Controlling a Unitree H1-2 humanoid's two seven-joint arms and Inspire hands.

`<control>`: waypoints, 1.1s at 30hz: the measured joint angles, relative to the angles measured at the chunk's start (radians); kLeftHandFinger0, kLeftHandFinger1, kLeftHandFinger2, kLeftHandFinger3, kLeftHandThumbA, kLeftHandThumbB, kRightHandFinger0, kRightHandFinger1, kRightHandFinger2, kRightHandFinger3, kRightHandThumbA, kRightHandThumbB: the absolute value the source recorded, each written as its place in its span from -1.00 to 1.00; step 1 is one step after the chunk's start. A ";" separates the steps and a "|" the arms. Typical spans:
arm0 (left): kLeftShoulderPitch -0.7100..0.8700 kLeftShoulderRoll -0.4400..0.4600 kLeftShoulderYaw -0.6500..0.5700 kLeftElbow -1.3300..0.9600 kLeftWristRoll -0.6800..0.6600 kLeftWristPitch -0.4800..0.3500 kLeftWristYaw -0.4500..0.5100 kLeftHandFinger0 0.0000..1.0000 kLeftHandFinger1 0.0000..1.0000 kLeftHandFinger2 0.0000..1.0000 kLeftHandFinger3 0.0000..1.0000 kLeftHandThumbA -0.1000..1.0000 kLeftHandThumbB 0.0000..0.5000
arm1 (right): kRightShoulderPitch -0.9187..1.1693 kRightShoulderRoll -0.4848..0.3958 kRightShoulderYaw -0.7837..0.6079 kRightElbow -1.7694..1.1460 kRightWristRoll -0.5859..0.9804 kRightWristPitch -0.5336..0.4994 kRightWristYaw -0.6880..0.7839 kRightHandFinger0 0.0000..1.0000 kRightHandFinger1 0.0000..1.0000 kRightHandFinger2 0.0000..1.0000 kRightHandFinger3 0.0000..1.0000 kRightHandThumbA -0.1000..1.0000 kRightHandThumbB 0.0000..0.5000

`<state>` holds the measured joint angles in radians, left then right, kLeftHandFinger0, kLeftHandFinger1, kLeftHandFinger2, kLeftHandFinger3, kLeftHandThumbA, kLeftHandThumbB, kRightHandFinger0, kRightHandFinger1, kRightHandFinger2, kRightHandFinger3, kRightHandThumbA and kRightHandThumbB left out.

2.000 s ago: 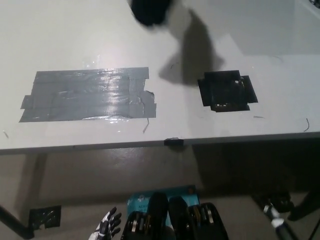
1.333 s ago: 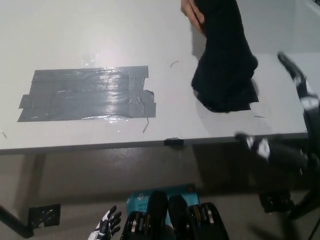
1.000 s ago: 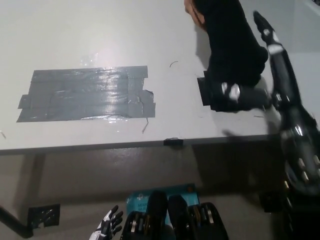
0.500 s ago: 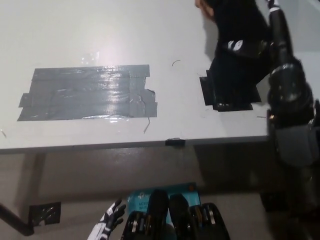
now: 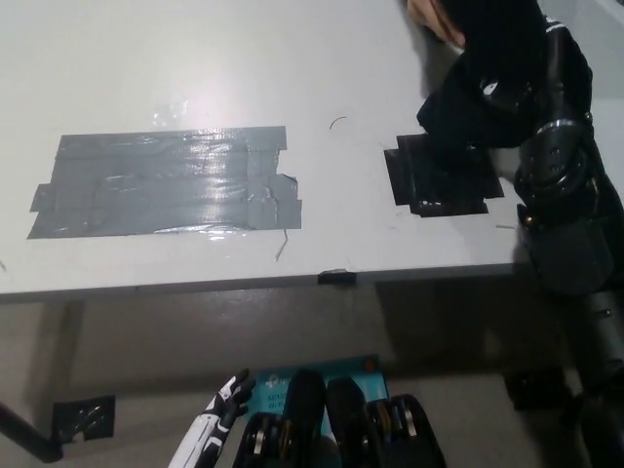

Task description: A person hands a black t-shirt to the robot and rhe robot picks it up with its right hand and places it on the black spot on the desk infron tof it

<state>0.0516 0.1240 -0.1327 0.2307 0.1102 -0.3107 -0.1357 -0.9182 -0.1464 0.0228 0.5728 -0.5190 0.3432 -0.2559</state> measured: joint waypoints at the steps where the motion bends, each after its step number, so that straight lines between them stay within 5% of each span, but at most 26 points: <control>1: 0.000 0.000 0.000 0.000 0.000 0.000 0.000 1.00 1.00 1.00 1.00 1.00 1.00 | 0.000 0.000 0.000 0.000 0.000 0.000 0.000 -1.00 -0.40 0.83 1.00 -1.00 -0.35; 2: -0.007 0.001 -0.001 0.000 0.001 0.000 0.000 1.00 1.00 1.00 1.00 1.00 1.00 | 0.000 -0.001 0.000 0.005 0.002 -0.022 -0.016 -1.00 -0.34 0.95 1.00 -1.00 -0.36; 3: -0.009 0.001 0.000 0.000 0.001 0.000 0.000 1.00 1.00 1.00 1.00 1.00 1.00 | 0.000 -0.001 0.001 0.006 0.002 -0.029 -0.021 -1.00 -0.29 0.97 0.67 -1.00 -0.40; 5: -0.014 0.001 0.000 0.000 0.001 0.000 0.000 1.00 1.00 1.00 1.00 1.00 1.00 | 0.000 -0.005 0.008 0.011 0.000 -0.047 -0.039 -1.00 -0.21 0.84 0.71 -1.00 -0.50; 6: -0.015 0.001 0.000 0.000 0.002 0.000 0.000 1.00 1.00 1.00 1.00 1.00 1.00 | 0.000 -0.006 0.010 0.012 0.000 -0.054 -0.045 -1.00 -0.10 0.87 0.82 -1.00 -0.32; 7: -0.016 0.001 0.000 0.000 0.002 0.000 0.000 1.00 1.00 1.00 1.00 1.00 1.00 | 0.000 -0.007 0.009 0.010 0.000 -0.058 -0.050 -1.00 -0.15 0.78 0.72 -1.00 -0.20; 8: -0.016 0.001 0.000 0.000 0.002 0.001 0.000 1.00 1.00 1.00 1.00 1.00 1.00 | 0.000 -0.007 0.008 0.005 0.000 -0.059 -0.054 -1.00 -0.29 0.62 0.52 -1.00 -0.12; 9: -0.018 0.001 0.000 0.000 0.002 0.002 0.000 1.00 1.00 1.00 1.00 1.00 1.00 | 0.000 -0.007 0.007 -0.013 0.000 -0.060 -0.060 -0.98 -0.50 0.32 0.08 -1.00 -0.23; 10: -0.019 0.001 0.000 0.000 0.002 0.002 0.000 1.00 1.00 1.00 1.00 1.00 1.00 | -0.001 -0.008 0.006 -0.025 0.000 -0.062 -0.064 -0.59 -0.44 0.08 -0.11 -1.00 -0.27; 11: -0.020 0.001 0.000 0.000 0.002 0.002 0.000 1.00 1.00 1.00 1.00 1.00 1.00 | -0.001 -0.008 0.006 -0.029 0.000 -0.063 -0.065 -0.46 -0.47 -0.12 -0.17 -1.00 -0.32; 12: -0.024 0.001 0.000 0.000 0.002 0.002 0.000 1.00 1.00 1.00 1.00 1.00 1.00 | -0.001 -0.009 0.004 -0.056 0.001 -0.065 -0.071 -0.63 -0.67 -0.47 -0.28 -1.00 -0.43; 14: -0.027 0.001 0.000 0.000 0.002 0.002 0.000 1.00 1.00 1.00 1.00 1.00 1.00 | -0.001 -0.012 0.004 -0.088 0.000 -0.070 -0.076 -0.99 -0.99 -0.61 -0.24 -1.00 -0.50; 16: -0.033 0.001 0.000 0.003 0.002 0.002 0.000 1.00 1.00 1.00 1.00 1.00 1.00 | -0.003 -0.021 0.004 -0.129 0.000 -0.073 -0.078 -1.00 -0.85 -0.14 -0.05 -1.00 -0.46; 17: -0.036 0.001 0.000 0.004 0.002 0.002 0.000 1.00 1.00 1.00 1.00 1.00 1.00 | -0.004 -0.025 0.004 -0.143 0.000 -0.073 -0.078 -0.83 -0.62 0.15 0.01 -1.00 -0.46; 18: -0.041 0.001 0.000 0.006 0.002 0.002 0.000 1.00 1.00 1.00 1.00 1.00 1.00 | -0.006 -0.033 0.007 -0.170 0.000 -0.073 -0.077 -0.73 -0.69 -0.21 -0.20 -1.00 -0.35; 19: -0.041 0.001 0.000 0.006 0.002 0.002 0.000 1.00 1.00 1.00 1.00 1.00 1.00 | -0.007 -0.036 0.007 -0.173 0.000 -0.073 -0.077 -0.96 -0.91 -0.41 -0.33 -1.00 -0.34; 20: -0.045 0.001 0.000 0.008 0.002 0.002 0.000 1.00 1.00 1.00 1.00 1.00 1.00 | -0.010 -0.046 0.014 -0.186 0.000 -0.075 -0.074 -1.00 -0.99 -0.37 -0.36 -1.00 -0.33; 22: -0.047 0.001 0.000 0.009 0.001 0.002 0.000 1.00 1.00 1.00 1.00 1.00 1.00 | -0.015 -0.065 0.034 -0.188 -0.002 -0.080 -0.061 -1.00 -0.85 0.20 -0.18 -1.00 -0.38; 23: -0.048 0.001 0.000 0.010 0.001 0.002 0.000 1.00 1.00 1.00 1.00 1.00 1.00 | -0.015 -0.077 0.053 -0.188 -0.004 -0.084 -0.052 -1.00 -0.74 0.54 0.08 -1.00 -0.30; 29: -0.057 0.002 0.001 0.011 0.001 0.003 -0.001 1.00 1.00 0.93 1.00 1.00 1.00 | -0.004 -0.122 0.201 -0.116 -0.023 -0.153 0.002 -1.00 -0.07 0.85 0.86 -1.00 -0.36; 31: -0.062 0.003 0.002 0.011 0.001 0.004 0.000 1.00 1.00 0.93 1.00 1.00 1.00 | -0.001 -0.128 0.234 -0.085 -0.028 -0.173 0.014 -0.83 0.12 0.96 0.93 -1.00 -0.24; 33: -0.069 0.003 0.003 0.011 0.001 0.004 0.000 1.00 1.00 0.93 1.00 1.00 1.00 | 0.006 -0.140 0.290 -0.028 -0.038 -0.203 0.037 -0.88 0.05 0.86 0.79 -1.00 -0.21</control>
<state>-0.0176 0.1265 -0.1296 0.2419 0.1110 -0.3072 -0.1362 -0.9121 -0.2868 0.3124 0.5450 -0.5574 0.1402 -0.2192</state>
